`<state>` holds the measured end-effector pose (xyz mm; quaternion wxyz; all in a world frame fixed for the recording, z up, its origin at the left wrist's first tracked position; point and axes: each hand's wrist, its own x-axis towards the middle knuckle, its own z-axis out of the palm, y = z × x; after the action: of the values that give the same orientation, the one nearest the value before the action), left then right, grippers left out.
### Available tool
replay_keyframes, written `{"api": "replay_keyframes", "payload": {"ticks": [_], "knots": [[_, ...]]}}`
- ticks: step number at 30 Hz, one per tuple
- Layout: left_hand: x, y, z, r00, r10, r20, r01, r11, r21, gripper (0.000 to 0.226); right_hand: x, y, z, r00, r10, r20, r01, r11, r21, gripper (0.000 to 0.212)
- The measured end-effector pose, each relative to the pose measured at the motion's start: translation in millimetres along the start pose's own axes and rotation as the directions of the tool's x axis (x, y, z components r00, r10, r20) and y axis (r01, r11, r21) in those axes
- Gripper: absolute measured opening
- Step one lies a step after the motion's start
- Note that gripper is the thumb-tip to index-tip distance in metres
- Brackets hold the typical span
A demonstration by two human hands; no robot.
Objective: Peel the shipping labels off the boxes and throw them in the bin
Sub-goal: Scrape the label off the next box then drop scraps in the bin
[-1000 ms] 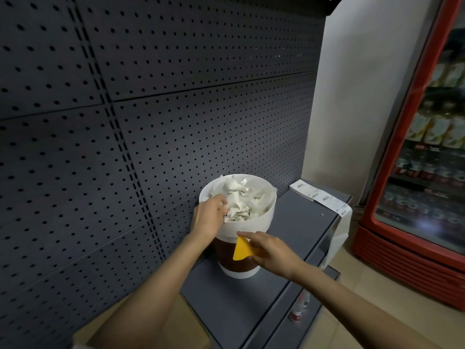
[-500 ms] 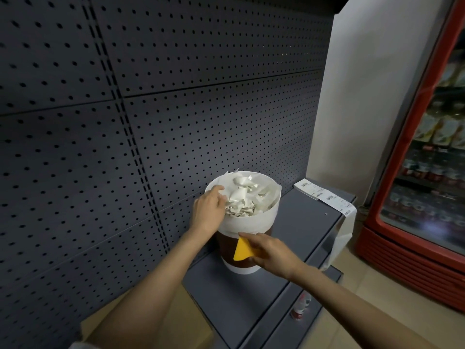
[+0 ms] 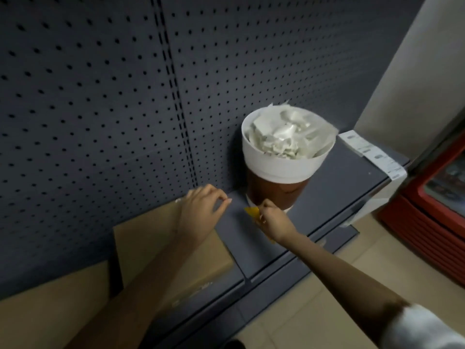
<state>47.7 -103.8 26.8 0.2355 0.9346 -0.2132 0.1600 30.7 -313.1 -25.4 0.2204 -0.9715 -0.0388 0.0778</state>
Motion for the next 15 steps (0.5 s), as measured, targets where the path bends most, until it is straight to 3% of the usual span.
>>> {"api": "replay_keyframes", "payload": {"ticks": [2, 4, 6, 10, 15], "knots": [[-17, -13, 7, 0.998, -0.047, 0.050, 0.048, 0.998, -0.030, 0.032, 11, 1, 21, 0.998, 0.036, 0.058, -0.036, 0.999, -0.006, 0.010], [-29, -23, 12, 0.994, -0.084, 0.069, 0.087, 0.995, -0.038, 0.027, 21, 2, 40, 0.993, 0.068, 0.096, -0.072, 0.997, 0.035, 0.020], [-38, -31, 16, 0.991, -0.109, 0.081, 0.113, 0.993, -0.046, 0.026, 31, 3, 54, 0.991, 0.068, 0.119, -0.075, 0.995, 0.061, 0.013], [-46, -44, 19, 0.985, -0.146, 0.096, 0.153, 0.986, -0.064, 0.035, 49, 0, 70, 0.984, 0.092, 0.151, -0.093, 0.996, -0.003, 0.047], [-54, -53, 22, 0.983, -0.176, 0.056, 0.178, 0.983, -0.038, 0.021, 58, 5, 78, 0.972, 0.139, 0.188, -0.141, 0.990, -0.003, 0.057]]}}
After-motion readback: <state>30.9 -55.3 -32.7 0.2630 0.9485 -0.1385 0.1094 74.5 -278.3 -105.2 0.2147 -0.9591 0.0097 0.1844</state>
